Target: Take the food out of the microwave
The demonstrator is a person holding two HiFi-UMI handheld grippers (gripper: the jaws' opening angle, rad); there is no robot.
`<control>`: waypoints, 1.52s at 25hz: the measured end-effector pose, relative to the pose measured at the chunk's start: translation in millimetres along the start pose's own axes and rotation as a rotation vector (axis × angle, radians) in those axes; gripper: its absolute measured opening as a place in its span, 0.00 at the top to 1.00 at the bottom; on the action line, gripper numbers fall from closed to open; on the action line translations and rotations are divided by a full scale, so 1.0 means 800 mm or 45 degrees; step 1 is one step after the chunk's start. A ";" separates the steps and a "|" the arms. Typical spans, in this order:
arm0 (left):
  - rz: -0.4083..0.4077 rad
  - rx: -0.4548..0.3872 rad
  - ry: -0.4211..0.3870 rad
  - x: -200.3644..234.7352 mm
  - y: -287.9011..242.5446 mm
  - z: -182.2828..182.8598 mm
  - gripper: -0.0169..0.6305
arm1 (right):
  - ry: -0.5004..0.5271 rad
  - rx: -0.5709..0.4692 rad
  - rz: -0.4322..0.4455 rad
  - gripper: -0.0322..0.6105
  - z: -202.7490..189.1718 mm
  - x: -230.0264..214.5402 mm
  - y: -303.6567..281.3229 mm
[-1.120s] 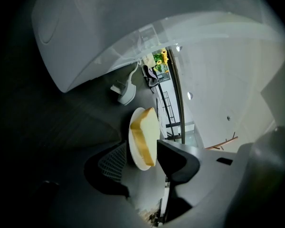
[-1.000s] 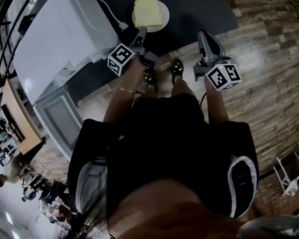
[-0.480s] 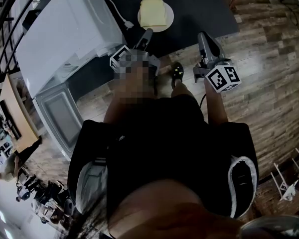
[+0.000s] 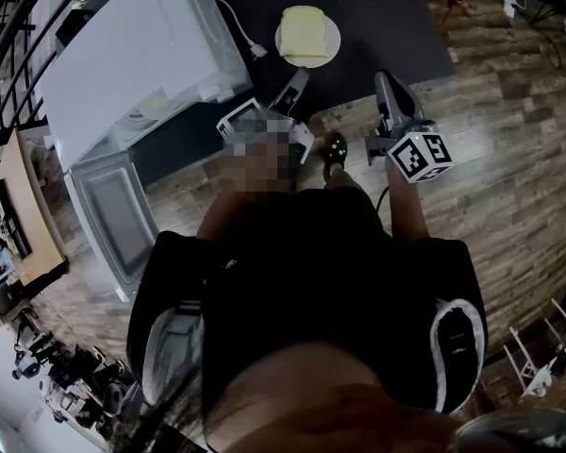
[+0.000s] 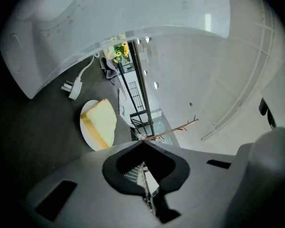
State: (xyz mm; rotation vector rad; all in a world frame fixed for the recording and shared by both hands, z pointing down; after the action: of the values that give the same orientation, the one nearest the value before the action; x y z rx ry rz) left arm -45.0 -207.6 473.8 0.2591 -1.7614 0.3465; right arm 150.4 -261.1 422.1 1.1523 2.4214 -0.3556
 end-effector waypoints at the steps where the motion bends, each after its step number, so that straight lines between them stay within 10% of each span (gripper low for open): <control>1: -0.009 -0.002 -0.016 -0.005 0.002 0.002 0.96 | 0.002 0.000 0.005 0.96 0.001 0.003 -0.001; 38: -0.204 0.037 -0.527 -0.152 0.047 0.035 0.96 | 0.048 0.037 0.202 0.96 0.015 0.094 -0.050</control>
State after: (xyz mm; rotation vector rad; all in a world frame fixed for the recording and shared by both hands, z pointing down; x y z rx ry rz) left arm -58.0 -184.4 346.3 0.5187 -2.1254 0.2120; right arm 79.7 -240.2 377.0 1.3654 2.3441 -0.3218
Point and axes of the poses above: the fingertips, and each gripper's own axes: y backward along the fingers, x to its left, z out of its top, the point moved 5 cm from there along y, backward along the fingers, and after that the axes turned 4 degrees about y, right-handed, at the moved point
